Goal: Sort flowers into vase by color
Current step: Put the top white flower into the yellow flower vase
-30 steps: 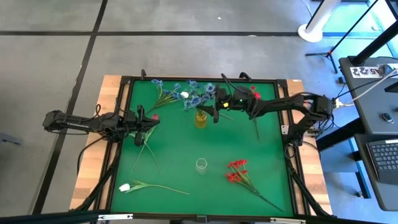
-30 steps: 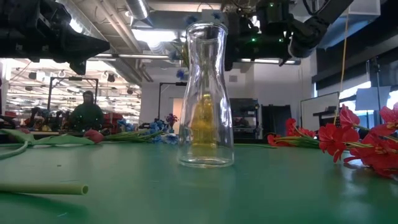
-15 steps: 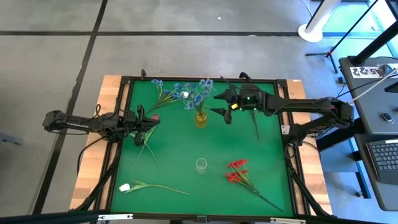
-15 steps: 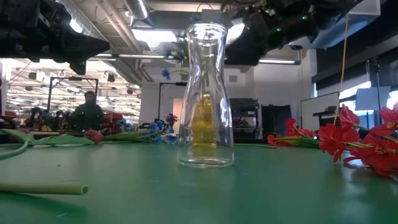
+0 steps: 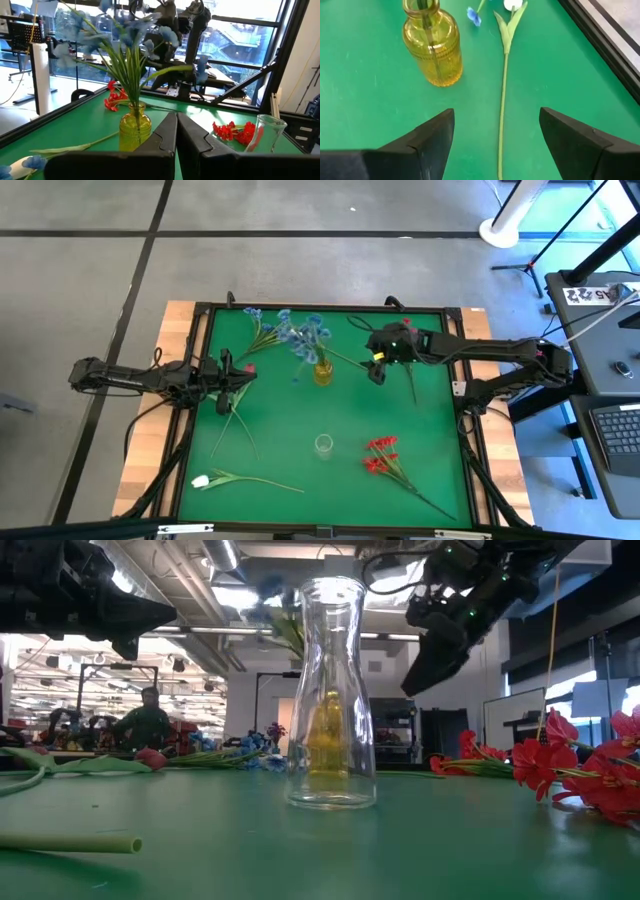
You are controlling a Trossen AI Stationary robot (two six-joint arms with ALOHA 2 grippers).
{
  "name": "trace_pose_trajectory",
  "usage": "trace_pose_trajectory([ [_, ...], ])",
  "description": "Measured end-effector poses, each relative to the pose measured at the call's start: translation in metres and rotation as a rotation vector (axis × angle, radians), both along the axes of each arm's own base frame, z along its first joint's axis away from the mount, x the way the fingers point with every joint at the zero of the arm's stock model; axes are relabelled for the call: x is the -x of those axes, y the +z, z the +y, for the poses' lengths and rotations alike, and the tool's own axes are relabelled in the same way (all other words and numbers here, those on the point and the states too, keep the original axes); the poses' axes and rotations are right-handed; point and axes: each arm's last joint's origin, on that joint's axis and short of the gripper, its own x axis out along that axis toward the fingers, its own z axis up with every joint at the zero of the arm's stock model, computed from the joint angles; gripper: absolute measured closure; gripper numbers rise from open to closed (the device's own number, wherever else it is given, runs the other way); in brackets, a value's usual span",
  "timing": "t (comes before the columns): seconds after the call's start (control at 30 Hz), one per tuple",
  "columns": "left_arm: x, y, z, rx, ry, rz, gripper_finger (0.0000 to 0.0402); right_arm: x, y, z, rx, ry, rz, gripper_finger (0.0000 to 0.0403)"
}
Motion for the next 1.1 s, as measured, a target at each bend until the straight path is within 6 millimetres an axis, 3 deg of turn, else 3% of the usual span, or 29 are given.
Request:
trace_pose_trajectory([
  [0.33,0.0,0.0,0.0,0.0,0.0,0.0,0.0401,-0.016,-0.044,-0.008,0.015,-0.006,-0.111,0.0112],
  [0.63,0.0,0.0,0.0,0.0,0.0,0.0,0.0401,-0.043,-0.085,-0.04,-0.037,-0.042,0.076,0.0112],
  [0.87,0.0,0.0,0.0,0.0,0.0,0.0,0.0401,-0.049,-0.095,-0.062,-0.057,-0.104,0.112,0.0112],
  [1.1,0.0,0.0,0.0,0.0,0.0,0.0,0.0401,-0.05,-0.1,-0.065,-0.127,-0.08,0.1,0.0112],
])
